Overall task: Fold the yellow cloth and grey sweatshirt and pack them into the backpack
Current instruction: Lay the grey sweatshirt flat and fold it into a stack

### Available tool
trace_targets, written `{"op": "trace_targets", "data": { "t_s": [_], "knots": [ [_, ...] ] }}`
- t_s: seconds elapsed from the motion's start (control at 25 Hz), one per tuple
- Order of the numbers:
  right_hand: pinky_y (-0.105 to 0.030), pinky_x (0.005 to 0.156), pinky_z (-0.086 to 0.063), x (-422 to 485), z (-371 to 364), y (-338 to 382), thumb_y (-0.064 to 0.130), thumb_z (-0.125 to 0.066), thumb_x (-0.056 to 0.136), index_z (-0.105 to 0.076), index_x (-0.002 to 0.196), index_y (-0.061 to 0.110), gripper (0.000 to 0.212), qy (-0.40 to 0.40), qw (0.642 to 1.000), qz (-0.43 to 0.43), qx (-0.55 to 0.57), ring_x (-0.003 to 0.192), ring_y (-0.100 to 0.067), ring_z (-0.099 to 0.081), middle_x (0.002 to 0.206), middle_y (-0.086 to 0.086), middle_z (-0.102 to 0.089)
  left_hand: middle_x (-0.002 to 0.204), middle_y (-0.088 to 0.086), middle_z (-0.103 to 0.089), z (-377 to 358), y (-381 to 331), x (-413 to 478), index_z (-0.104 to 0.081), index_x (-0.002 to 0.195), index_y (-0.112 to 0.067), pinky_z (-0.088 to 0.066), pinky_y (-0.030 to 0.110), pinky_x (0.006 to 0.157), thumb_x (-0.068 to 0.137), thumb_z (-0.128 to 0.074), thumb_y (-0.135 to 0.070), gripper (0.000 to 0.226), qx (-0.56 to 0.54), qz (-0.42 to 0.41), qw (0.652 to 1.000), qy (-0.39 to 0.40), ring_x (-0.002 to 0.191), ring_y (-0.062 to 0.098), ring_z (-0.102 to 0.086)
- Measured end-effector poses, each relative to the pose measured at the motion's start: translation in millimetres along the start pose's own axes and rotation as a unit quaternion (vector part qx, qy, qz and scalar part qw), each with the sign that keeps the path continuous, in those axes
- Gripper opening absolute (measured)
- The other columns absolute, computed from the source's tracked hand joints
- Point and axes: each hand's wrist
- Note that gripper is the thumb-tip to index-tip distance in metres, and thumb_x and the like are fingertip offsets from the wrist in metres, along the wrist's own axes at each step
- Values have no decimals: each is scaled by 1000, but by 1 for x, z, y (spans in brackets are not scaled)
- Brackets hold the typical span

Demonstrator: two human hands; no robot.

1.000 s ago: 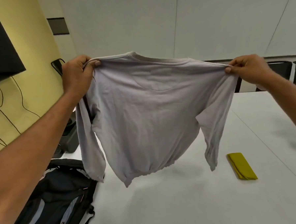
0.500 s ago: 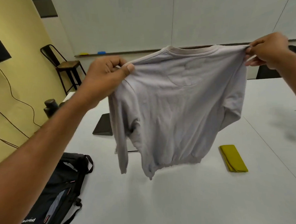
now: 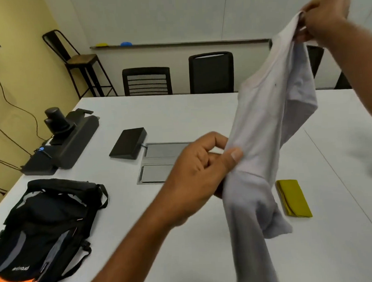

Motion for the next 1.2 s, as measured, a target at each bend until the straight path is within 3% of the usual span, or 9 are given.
{"op": "trace_targets", "data": {
  "t_s": [0.12,0.24,0.4,0.56,0.68,0.84,0.96,1.08,1.2],
  "knots": [
    [-45,61,-67,-10,-86,3,-2,-57,94,-73,82,14,26,62,996,34,-49,67,-32,-77,87,-23,-75,83,19,-77,22,47,-24,-64,102,-16,-64,39,66,105,-64,-31,15,-30,87,994,-55,75,27,-74],
    [-47,70,-68,-43,-196,-19,-1,-66,81,-81,86,8,18,158,981,31,-105,67,-29,-78,79,-17,-78,82,13,-77,57,106,-56,-63,103,-10,-60,35,65,104,-66,-30,20,-80,197,972,-99,70,21,-71],
    [-35,80,-65,-117,-346,-64,1,-72,73,-83,94,9,26,233,957,36,-167,84,-28,-78,92,-12,-80,78,20,-73,112,194,-97,-64,105,0,-63,39,66,103,-70,-27,28,-101,315,926,-184,65,22,-67],
    [-39,78,-67,-195,-452,-92,-4,-65,76,-84,92,7,27,305,939,16,-158,81,-29,-78,93,-14,-81,73,21,-74,175,284,-135,-60,104,4,-67,52,76,104,-69,-20,26,-66,374,891,-248,66,23,-70],
    [-41,82,-66,-245,-513,-105,-2,-67,81,-83,99,5,25,353,923,0,-150,89,-32,-79,100,-16,-80,80,24,-77,219,340,-163,-64,103,1,-67,48,71,104,-69,-18,20,-53,393,864,-311,72,29,-73],
    [-44,102,-58,-308,-569,-100,11,-76,89,-67,134,0,47,454,880,25,-137,124,-34,-65,138,-17,-67,95,25,-80,262,393,-190,-70,104,-3,-68,47,75,104,-69,-16,13,-61,423,828,-363,83,35,-77],
    [-50,108,-55,-346,-590,-102,21,-81,93,-42,159,6,78,530,843,-40,-83,144,-35,-49,162,-14,-44,97,21,-81,282,416,-200,-73,106,-4,-68,42,71,104,-69,-15,12,-69,447,817,-358,87,36,-78],
    [-52,118,-46,-377,-588,-127,27,-79,95,-43,159,11,76,556,825,-33,-99,149,-35,-44,166,-12,-40,94,20,-81,291,432,-207,-75,108,-5,-66,37,66,103,-70,-13,11,-67,469,806,-354,81,31,-75],
    [-42,127,-30,-392,-561,-167,32,-75,98,-48,157,10,69,563,805,0,-187,153,-31,-38,166,-11,-41,86,18,-79,295,442,-211,-76,107,-4,-66,35,64,103,-68,-10,10,-67,488,799,-345,78,29,-71]
  ]
}}
Point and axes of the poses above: each hand's wrist, its own x-axis towards the middle knuckle, its own z-axis out of the back of the hand, y = z × x
